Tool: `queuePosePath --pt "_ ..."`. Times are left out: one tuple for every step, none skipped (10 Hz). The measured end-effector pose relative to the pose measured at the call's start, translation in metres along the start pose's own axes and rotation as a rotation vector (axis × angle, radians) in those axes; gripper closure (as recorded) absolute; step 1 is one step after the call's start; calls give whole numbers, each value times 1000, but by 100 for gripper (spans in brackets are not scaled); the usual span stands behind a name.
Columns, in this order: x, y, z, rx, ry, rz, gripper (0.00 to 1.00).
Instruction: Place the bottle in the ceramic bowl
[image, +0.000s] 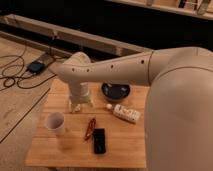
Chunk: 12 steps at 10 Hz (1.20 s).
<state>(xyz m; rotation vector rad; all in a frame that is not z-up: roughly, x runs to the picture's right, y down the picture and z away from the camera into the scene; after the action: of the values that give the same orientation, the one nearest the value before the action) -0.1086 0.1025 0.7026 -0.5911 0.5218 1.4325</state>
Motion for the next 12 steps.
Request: queuePosePath --pt "0 0 0 0 0 0 35" --pt "0 0 0 0 0 0 35" --pt "0 0 0 0 0 0 35" --pt "0 0 0 0 0 0 35" --pt "0 0 0 0 0 0 35" --pt "0 0 0 0 0 0 35" --pt "0 0 0 1 1 -1 35" --pt "1 -1 1 7 2 -14 35" --pt "2 -5 3 24 2 -52 35" --pt "2 -15 6 50 -2 -103 35" --pt "2 -23 8 65 -6 -130 35" --pt "0 -40 13 90 -14 -173 35"
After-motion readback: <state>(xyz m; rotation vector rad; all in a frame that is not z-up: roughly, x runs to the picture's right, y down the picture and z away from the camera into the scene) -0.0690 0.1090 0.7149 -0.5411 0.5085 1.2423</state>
